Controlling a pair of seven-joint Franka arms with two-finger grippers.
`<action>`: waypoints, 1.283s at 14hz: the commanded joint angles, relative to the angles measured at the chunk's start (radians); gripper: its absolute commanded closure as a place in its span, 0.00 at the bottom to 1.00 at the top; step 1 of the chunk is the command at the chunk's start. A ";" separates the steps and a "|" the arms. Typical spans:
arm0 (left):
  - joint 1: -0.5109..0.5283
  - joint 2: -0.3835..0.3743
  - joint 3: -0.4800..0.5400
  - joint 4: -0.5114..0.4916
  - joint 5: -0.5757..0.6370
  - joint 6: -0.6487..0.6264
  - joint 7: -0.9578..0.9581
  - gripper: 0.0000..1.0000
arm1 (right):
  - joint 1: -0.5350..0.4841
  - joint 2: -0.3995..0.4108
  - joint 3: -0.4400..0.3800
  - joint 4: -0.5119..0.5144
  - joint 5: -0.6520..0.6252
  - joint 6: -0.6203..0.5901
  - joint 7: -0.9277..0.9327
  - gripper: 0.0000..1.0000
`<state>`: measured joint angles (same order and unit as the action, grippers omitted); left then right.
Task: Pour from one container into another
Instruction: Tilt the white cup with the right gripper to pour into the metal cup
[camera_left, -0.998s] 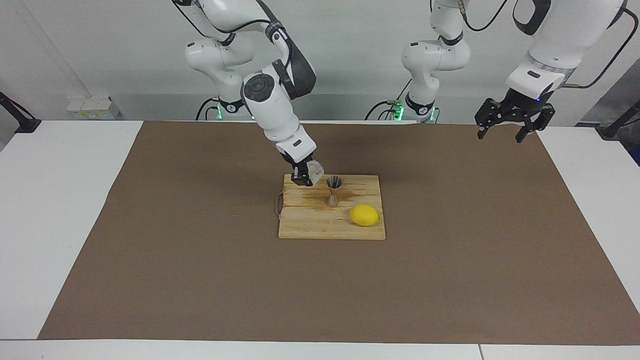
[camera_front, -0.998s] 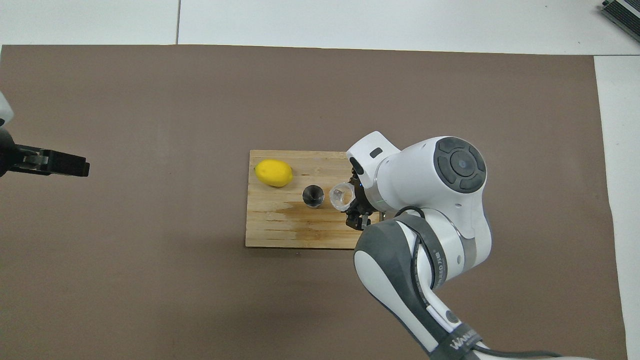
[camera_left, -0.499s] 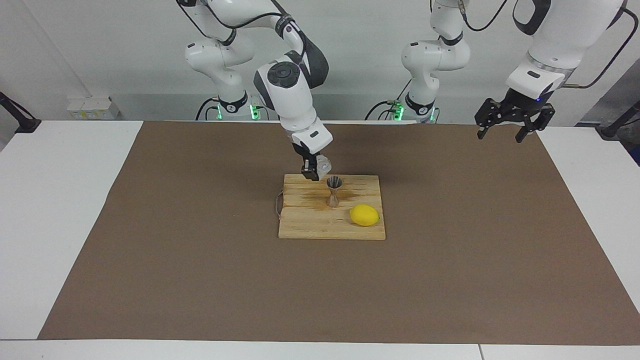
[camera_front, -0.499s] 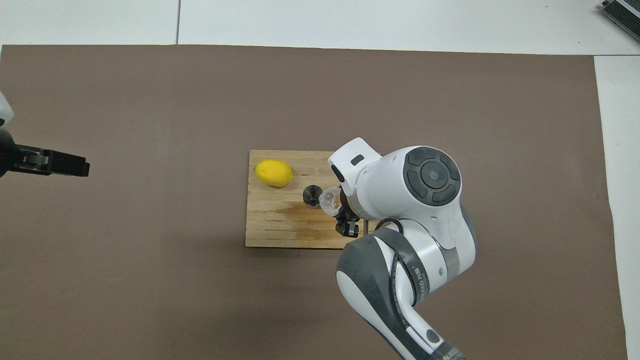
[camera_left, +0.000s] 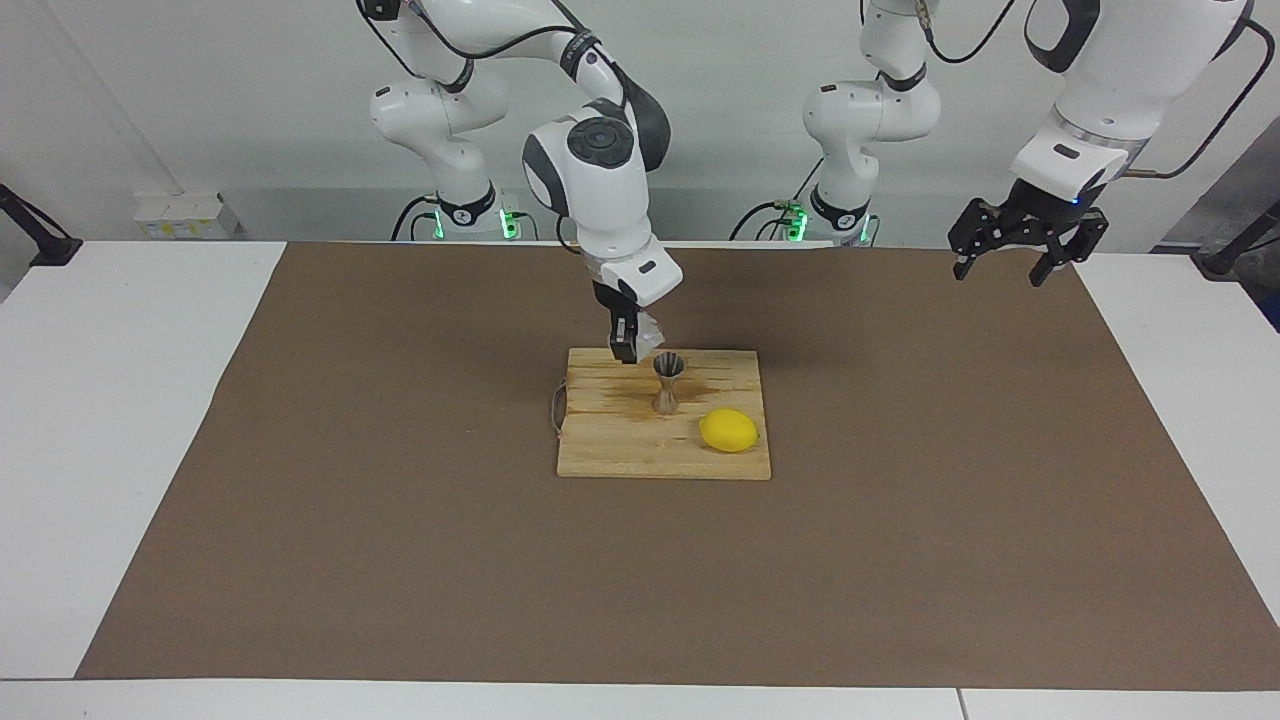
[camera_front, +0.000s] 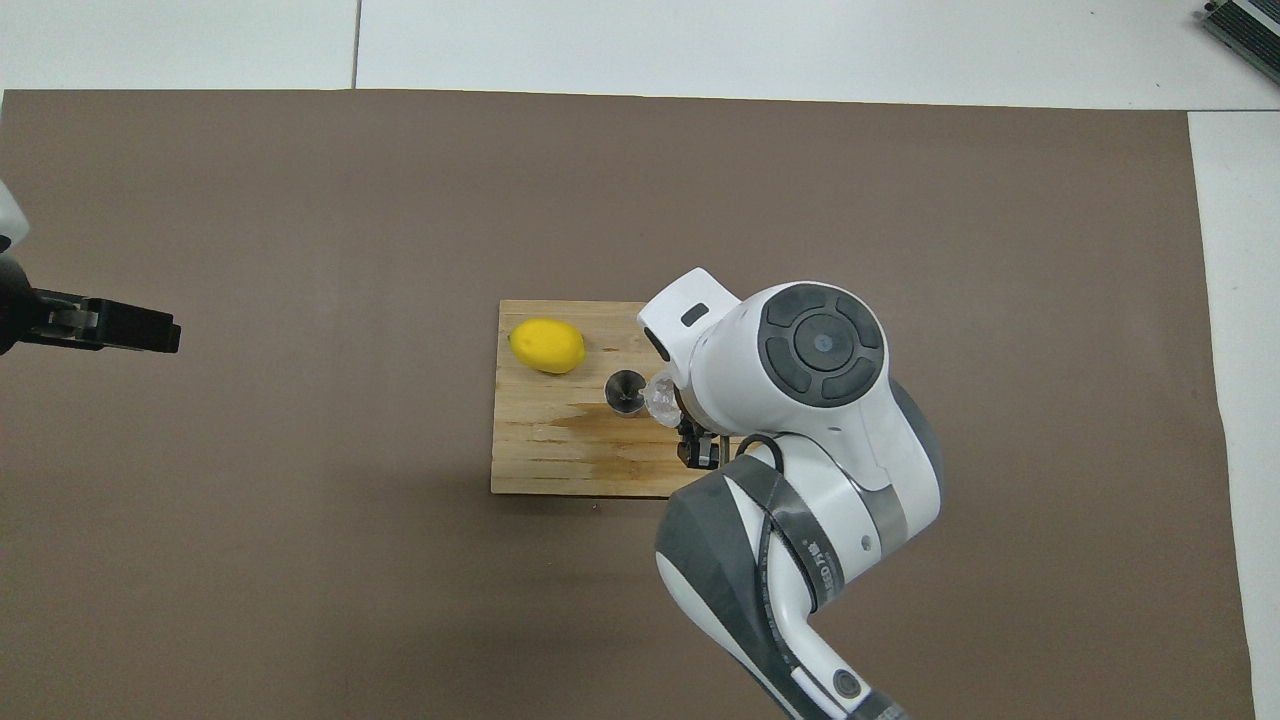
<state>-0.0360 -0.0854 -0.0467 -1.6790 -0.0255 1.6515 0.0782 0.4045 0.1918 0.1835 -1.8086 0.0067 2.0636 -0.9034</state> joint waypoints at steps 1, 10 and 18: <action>-0.012 0.012 0.005 0.019 -0.004 -0.016 -0.018 0.00 | 0.000 0.017 0.004 0.031 -0.043 -0.025 0.024 1.00; -0.013 0.013 0.005 0.019 -0.014 -0.018 -0.018 0.00 | 0.025 0.035 0.004 0.032 -0.129 -0.016 0.049 1.00; -0.013 0.013 0.005 0.018 -0.030 -0.018 -0.017 0.00 | 0.053 0.058 0.004 0.048 -0.226 -0.005 0.126 1.00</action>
<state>-0.0370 -0.0820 -0.0480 -1.6790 -0.0402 1.6515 0.0749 0.4527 0.2271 0.1836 -1.7897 -0.1782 2.0621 -0.8129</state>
